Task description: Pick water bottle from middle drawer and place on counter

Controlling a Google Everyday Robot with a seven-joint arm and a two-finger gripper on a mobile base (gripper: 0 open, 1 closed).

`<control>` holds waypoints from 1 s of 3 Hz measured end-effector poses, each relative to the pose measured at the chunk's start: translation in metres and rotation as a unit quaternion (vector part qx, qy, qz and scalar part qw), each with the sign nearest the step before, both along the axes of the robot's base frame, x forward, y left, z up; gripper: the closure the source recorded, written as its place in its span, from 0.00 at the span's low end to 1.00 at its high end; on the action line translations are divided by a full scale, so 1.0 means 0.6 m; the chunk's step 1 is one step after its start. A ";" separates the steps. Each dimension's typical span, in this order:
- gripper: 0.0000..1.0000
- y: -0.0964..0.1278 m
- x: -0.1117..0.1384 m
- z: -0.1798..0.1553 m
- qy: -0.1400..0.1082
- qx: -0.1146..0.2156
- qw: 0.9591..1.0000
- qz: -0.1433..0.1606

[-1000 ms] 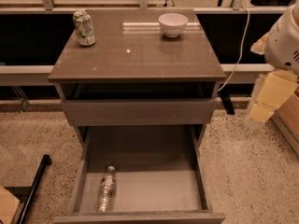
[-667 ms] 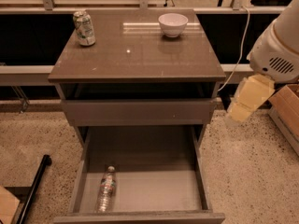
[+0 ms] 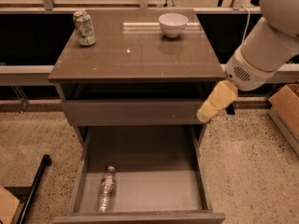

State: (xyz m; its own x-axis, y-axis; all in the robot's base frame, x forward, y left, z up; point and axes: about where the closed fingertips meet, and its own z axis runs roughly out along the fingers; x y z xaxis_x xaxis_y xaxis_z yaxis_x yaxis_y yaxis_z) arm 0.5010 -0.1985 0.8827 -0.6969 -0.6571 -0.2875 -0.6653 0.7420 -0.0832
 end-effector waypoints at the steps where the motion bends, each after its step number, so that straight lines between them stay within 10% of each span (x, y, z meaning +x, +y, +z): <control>1: 0.00 0.015 0.024 -0.043 0.022 0.013 0.997 -0.068; 3: 0.00 0.022 0.025 -0.064 0.048 0.032 0.989 -0.135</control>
Offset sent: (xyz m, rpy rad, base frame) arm 0.0137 0.0086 -0.0244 0.0242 0.0412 -0.1245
